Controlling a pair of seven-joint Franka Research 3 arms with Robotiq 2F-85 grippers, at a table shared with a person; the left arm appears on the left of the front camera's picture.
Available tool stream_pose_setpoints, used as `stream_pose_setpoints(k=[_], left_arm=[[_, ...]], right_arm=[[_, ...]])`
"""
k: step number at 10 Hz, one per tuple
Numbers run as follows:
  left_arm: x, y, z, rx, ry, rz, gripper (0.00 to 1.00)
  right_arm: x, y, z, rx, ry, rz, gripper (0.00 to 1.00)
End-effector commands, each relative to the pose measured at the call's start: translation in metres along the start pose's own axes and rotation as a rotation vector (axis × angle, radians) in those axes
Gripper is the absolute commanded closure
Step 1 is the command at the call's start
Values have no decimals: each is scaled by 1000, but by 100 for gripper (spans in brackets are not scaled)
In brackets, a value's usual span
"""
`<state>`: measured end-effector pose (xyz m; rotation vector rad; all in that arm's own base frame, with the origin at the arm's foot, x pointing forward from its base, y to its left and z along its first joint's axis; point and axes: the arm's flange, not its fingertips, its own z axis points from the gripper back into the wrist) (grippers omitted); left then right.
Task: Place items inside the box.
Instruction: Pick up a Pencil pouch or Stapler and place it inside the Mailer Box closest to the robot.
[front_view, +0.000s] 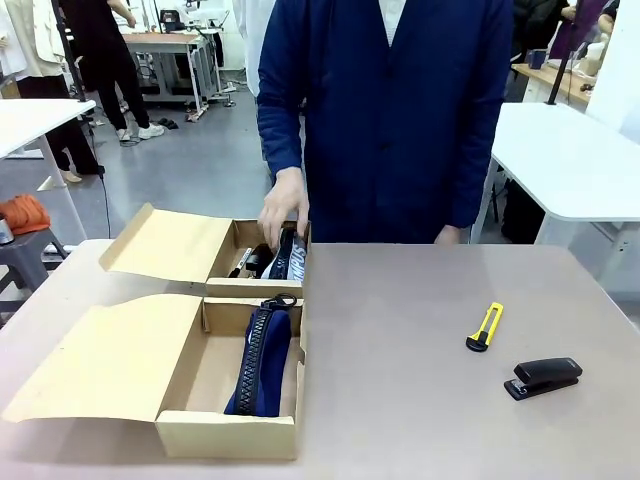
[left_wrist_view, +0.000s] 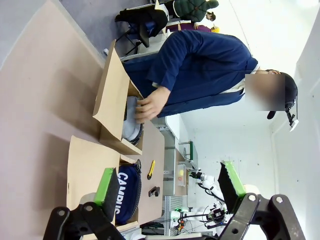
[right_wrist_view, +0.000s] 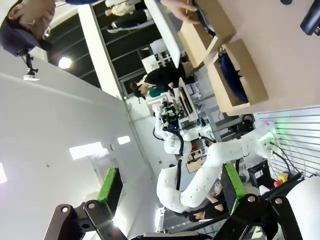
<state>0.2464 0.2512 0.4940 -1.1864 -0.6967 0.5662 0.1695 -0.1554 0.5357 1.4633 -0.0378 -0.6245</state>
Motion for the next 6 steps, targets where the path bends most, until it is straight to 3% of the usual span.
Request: stream_pose_setpoints(k=[1,6], left_arm=[[0,-1,0,-22,-6,-15,0],[0,-1,0,-22,-6,-15,0]], right_arm=[[0,3,0,17,6,21,0],[0,3,0,17,6,21,0]])
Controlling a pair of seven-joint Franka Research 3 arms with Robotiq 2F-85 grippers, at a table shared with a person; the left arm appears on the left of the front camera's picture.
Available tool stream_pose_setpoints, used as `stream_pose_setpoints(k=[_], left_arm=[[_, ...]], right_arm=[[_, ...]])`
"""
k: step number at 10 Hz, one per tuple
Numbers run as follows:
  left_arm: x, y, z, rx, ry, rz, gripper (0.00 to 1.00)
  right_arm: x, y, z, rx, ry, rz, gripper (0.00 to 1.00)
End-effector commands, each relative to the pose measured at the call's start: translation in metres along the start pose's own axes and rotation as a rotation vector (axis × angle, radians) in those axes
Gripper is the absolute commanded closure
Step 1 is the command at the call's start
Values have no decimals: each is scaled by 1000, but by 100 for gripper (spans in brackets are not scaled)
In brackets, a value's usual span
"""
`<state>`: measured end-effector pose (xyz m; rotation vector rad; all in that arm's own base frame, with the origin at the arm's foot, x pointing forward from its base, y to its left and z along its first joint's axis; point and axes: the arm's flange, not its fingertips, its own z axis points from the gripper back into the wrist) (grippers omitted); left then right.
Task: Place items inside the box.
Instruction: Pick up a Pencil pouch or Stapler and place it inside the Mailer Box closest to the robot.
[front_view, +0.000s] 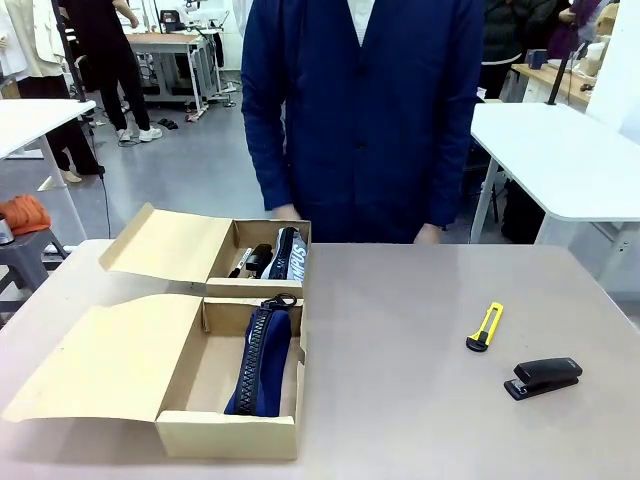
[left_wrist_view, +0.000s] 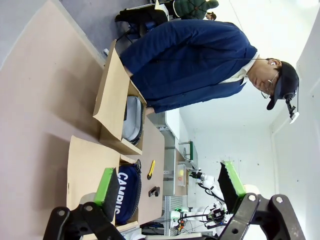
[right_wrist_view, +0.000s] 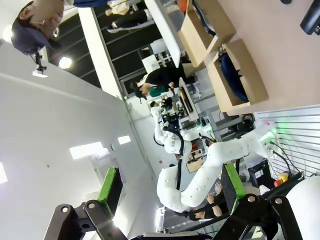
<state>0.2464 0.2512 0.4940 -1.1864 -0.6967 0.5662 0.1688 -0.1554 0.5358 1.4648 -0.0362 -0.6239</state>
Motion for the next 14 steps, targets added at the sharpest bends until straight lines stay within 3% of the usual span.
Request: stream_pose_setpoints(k=[1,2,3,4,5,7,8,9,10,11,12,13,14], left_arm=[[0,-1,0,-22,-6,-15,0],[0,-1,0,-22,-6,-15,0],[0,-1,0,-22,-6,-15,0],[0,-1,0,-22,-6,-15,0],[0,-1,0,-22,-6,-15,0],[0,-1,0,-22,-6,-15,0],[0,-1,0,-22,-6,-15,0],[0,-1,0,-22,-6,-15,0],[0,-1,0,-22,-6,-15,0],[0,-1,0,-22,-6,-15,0],[0,-1,0,-22,-6,-15,0],[0,-1,0,-22,-6,-15,0],[0,-1,0,-22,-6,-15,0]], right_arm=[[0,3,-1,16,4,21,0],[0,0,0,0,0,0,0],[9,15,-47,-354,98,73,0],[17,31,-99,-647,111,132,0],[18,46,-149,-926,211,347,0],[7,40,-199,-1269,476,710,0],[-9,33,-187,-1380,393,671,0],[-5,36,-206,-735,210,184,0],[-5,36,-206,-735,210,184,0],[-16,35,-222,-899,269,244,0],[6,29,-207,-982,566,522,0],[42,13,-186,-1041,709,697,0],[62,-4,-164,-1094,938,845,0]])
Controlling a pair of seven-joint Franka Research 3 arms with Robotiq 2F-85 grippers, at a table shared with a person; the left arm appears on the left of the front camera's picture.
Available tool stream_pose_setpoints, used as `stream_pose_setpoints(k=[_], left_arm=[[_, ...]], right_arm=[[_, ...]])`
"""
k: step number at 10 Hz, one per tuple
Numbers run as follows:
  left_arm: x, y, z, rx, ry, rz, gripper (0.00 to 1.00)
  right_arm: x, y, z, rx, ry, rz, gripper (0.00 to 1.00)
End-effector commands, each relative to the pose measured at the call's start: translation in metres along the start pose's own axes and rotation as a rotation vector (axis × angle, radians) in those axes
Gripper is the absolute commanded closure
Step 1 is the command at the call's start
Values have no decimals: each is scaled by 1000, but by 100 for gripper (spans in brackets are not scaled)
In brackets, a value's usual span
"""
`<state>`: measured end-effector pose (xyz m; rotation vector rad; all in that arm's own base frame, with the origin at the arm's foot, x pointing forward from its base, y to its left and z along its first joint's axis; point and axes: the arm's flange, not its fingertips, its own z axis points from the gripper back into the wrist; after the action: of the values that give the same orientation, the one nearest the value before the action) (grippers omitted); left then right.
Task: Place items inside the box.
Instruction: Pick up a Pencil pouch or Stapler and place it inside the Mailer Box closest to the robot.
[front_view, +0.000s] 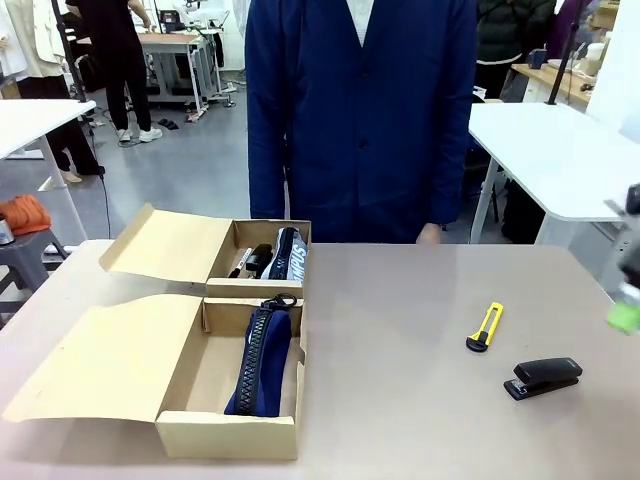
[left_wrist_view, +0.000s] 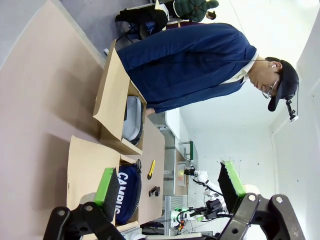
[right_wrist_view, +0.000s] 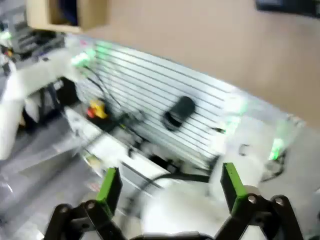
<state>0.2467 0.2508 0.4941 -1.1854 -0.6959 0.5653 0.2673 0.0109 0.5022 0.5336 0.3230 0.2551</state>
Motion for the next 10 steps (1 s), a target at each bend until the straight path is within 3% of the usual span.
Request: stream_pose_setpoints(k=[1,3,4,5,6,7,8,9,10], left_arm=[[0,0,0,-23,-7,-15,0],[0,0,0,-23,-7,-15,0],[0,0,0,-23,-7,-15,0],[0,0,0,-23,-7,-15,0],[0,0,0,-23,-7,-15,0],[0,0,0,-23,-7,-15,0],[0,0,0,-23,-7,-15,0],[0,0,0,-23,-7,-15,0],[0,0,0,-23,-7,-15,0]], right_arm=[[-19,-77,3,-284,459,691,0],[-40,-95,2,-297,293,876,0],[-38,-88,7,-203,186,632,0],[-25,-93,-2,-170,251,389,0],[-33,-98,4,-214,254,510,0],[-9,-79,1,-263,148,1283,0],[8,-82,4,-480,-79,1347,0],[25,-82,2,-523,-275,1533,0],[23,-96,13,-413,-379,1461,0]])
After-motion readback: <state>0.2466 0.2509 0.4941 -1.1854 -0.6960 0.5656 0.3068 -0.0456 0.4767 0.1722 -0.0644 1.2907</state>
